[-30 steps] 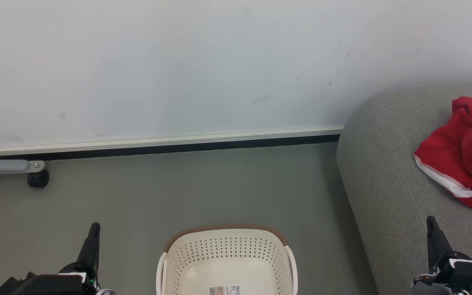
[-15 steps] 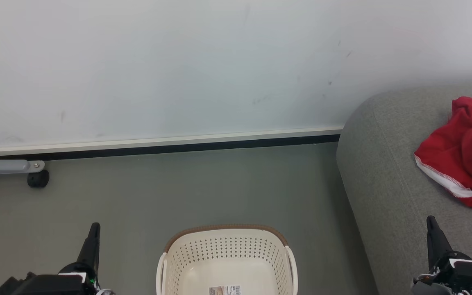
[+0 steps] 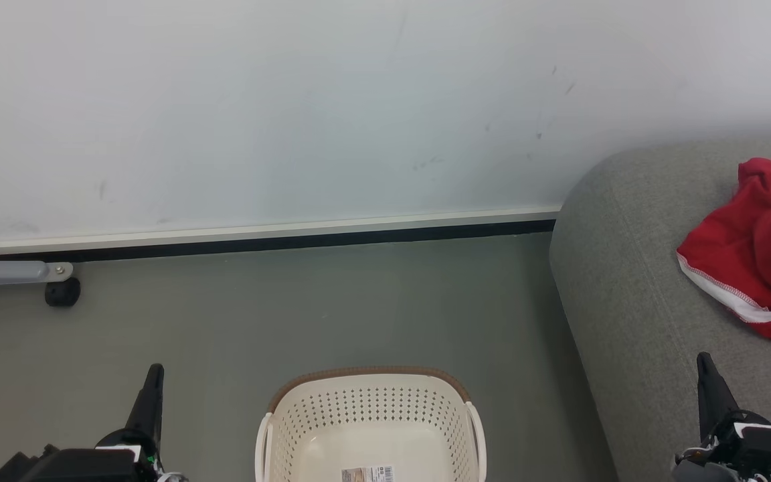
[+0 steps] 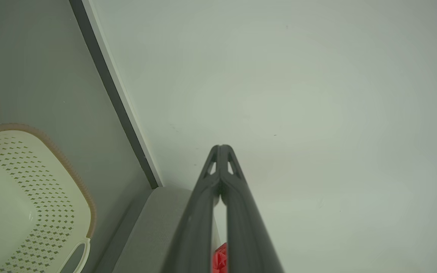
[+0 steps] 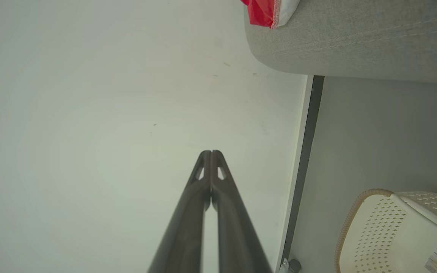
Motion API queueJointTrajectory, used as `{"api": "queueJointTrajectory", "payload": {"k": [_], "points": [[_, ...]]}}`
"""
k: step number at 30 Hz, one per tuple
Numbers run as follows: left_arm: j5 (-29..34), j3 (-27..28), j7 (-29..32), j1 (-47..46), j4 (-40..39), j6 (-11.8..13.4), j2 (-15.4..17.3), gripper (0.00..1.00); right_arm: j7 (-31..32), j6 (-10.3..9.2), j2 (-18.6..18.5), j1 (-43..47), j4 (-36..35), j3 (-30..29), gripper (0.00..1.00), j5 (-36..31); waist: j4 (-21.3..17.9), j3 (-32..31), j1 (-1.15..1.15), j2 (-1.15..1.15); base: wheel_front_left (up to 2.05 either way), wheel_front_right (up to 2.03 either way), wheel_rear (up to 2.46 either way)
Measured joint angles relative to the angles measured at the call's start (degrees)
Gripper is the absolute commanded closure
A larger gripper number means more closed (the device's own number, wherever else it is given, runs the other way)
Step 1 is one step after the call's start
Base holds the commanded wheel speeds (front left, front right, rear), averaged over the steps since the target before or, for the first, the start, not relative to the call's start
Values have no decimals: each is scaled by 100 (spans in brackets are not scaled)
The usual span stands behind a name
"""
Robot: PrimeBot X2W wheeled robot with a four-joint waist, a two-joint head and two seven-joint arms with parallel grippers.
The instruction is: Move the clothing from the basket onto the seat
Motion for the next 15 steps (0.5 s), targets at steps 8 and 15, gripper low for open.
{"api": "queueJointTrajectory", "payload": {"k": [8,15], "points": [[0,0,0,0,1,0,0,100,0,0,0,1,-1,0,100,0,0,0,0,0,0,0,0],[0,0,0,0,1,0,0,100,0,0,1,2,-2,0,100,0,0,0,0,0,0,0,0]]}}
